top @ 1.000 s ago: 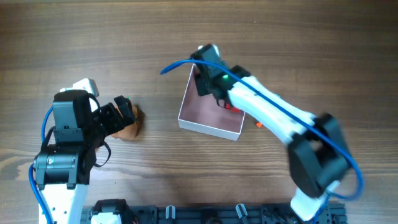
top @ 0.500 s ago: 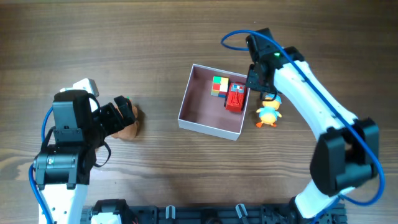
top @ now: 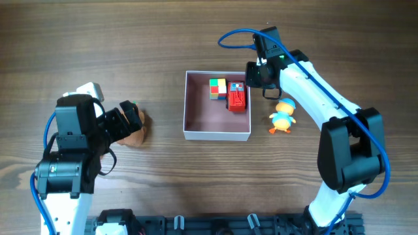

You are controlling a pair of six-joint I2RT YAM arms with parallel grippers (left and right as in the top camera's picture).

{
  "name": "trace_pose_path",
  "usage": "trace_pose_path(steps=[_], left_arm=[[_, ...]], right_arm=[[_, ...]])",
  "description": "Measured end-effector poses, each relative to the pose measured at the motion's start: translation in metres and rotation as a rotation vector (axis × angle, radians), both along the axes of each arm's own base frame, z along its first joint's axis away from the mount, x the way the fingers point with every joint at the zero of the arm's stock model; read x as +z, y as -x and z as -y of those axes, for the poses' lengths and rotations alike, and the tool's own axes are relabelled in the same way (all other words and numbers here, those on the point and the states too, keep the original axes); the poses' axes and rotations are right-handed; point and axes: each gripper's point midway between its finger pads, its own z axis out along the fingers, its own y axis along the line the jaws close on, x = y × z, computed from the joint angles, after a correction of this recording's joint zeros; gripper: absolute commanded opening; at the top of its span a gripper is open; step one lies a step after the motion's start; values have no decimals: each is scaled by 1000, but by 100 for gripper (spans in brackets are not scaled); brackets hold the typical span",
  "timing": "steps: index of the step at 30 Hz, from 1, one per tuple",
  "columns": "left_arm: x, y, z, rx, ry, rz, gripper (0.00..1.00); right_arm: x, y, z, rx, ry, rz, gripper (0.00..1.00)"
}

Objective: Pack container
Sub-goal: 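Grasp the blue-capped duck toy with the right gripper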

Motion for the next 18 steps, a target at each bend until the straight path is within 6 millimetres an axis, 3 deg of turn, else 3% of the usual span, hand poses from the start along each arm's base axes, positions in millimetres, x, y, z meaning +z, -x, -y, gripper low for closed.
trace_pose_path(steps=[2,4,5,6,9,12,14,18], left_arm=[[0,0,0,0,0,0,100],[0,0,0,0,0,-1,100],[0,0,0,0,0,0,100],[0,0,0,0,0,-1,100],[0,0,0,0,0,-1,100],[0,0,0,0,0,-2,100],[0,0,0,0,0,-2,100],[-1,1,0,0,0,-6,100]], right_arm=[[-1,3,1,0,2,-14,41],[-4,14,10,-22,44,-58,59],[-2,23,17,-31,79,-85,72],[7,32,28,-53,123,-99,79],[59,42,51,-125,173,-34,100],[122,64,94,-317,141,41,100],[123,67,112,-395,112,24,100],[74,73,117,-420,94,-89,100]])
